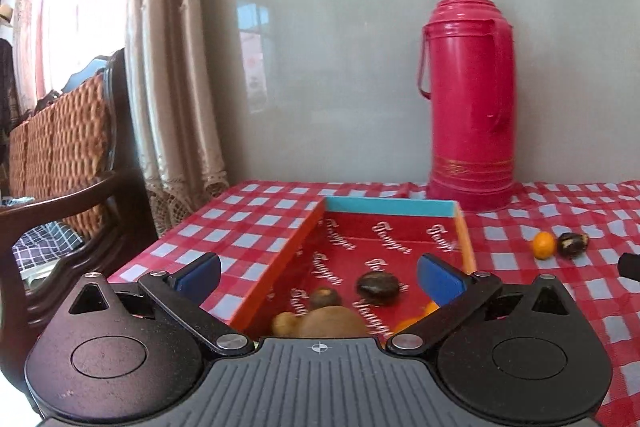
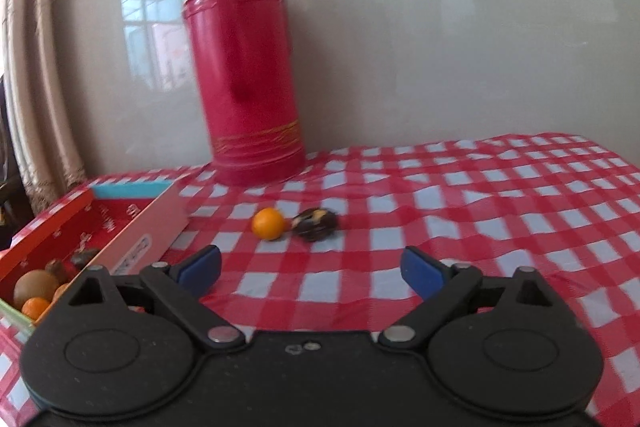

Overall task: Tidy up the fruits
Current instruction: 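Move the right tool to the small yellow fruit and close on it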

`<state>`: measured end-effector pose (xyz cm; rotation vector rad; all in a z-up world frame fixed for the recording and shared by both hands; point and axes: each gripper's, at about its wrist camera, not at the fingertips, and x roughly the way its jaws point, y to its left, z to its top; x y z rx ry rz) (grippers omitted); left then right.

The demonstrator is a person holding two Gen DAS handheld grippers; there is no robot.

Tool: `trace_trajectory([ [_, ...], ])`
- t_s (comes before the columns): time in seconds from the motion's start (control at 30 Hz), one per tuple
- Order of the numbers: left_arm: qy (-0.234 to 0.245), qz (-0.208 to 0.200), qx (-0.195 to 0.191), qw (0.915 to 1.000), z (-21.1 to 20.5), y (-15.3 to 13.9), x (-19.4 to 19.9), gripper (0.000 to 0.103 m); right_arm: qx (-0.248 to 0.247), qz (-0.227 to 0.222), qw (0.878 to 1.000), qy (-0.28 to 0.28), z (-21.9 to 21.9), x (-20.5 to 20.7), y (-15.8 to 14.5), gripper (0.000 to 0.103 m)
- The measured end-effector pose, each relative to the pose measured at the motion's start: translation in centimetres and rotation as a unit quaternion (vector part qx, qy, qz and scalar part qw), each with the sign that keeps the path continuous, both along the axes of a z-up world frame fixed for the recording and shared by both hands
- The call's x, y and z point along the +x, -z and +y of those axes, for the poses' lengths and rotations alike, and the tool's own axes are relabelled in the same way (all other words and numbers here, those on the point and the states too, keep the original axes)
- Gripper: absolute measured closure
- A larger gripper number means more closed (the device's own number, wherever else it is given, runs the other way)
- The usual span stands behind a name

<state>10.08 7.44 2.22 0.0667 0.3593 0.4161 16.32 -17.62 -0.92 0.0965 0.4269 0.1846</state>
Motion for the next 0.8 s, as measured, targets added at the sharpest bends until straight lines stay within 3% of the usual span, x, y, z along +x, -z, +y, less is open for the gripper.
trace_trajectory([
  [0.3, -0.031, 0.017, 0.001, 0.9994, 3.5, 1.1, -0.9, 0.0, -0.045, 0.012, 0.998, -0.047, 4.6, 1.0, 0.6, 0.017],
  [0.67, -0.061, 0.024, -0.008, 0.9978, 7.2, 2.1, -1.7, 0.0, -0.093, 0.035, 0.991, -0.091, 8.5, 3.1, 2.0, 0.051],
  [0.8, -0.069, 0.027, -0.01, 0.9972, 8.2, 2.3, -2.0, 0.0, -0.096, 0.042, 0.99, -0.099, 9.3, 4.0, 2.1, 0.056],
])
